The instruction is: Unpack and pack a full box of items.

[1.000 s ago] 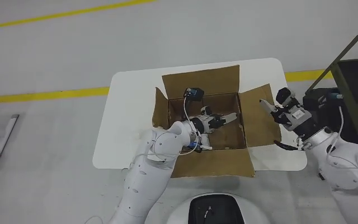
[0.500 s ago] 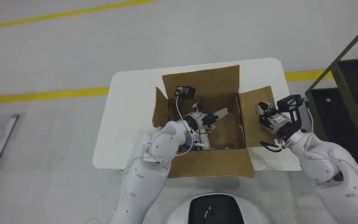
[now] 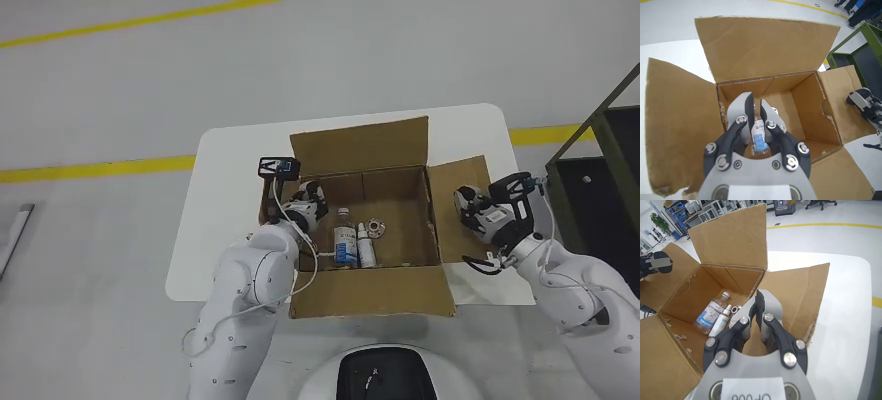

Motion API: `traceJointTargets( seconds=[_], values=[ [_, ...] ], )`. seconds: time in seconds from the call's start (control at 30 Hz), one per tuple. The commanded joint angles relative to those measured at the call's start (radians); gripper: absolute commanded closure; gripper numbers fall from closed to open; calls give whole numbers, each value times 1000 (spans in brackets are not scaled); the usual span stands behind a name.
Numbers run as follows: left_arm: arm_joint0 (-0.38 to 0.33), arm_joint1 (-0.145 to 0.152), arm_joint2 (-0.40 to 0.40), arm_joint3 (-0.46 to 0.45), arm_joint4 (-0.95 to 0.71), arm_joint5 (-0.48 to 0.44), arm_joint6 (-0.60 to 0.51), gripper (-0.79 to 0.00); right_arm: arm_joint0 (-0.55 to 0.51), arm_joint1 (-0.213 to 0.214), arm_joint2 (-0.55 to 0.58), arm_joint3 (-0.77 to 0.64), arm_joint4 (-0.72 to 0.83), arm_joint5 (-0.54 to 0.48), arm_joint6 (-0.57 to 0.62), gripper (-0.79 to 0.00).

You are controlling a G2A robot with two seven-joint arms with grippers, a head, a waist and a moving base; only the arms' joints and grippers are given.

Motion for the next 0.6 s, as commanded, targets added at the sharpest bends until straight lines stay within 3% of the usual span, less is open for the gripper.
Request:
traceJointTargets(
  seconds=[0.0, 0.27, 0.57],
  values=[
    [7, 2, -5, -7, 33, 9, -27, 0, -1, 0, 0, 3, -1, -1, 0, 0],
    [17, 9, -19, 31, 193, 58, -89, 0, -1, -2, -1, 11, -4, -6, 3, 0],
    [27, 6, -23, 72, 249, 90, -100, 0, -3, -3, -1, 14, -12, -3, 10, 0]
  ],
)
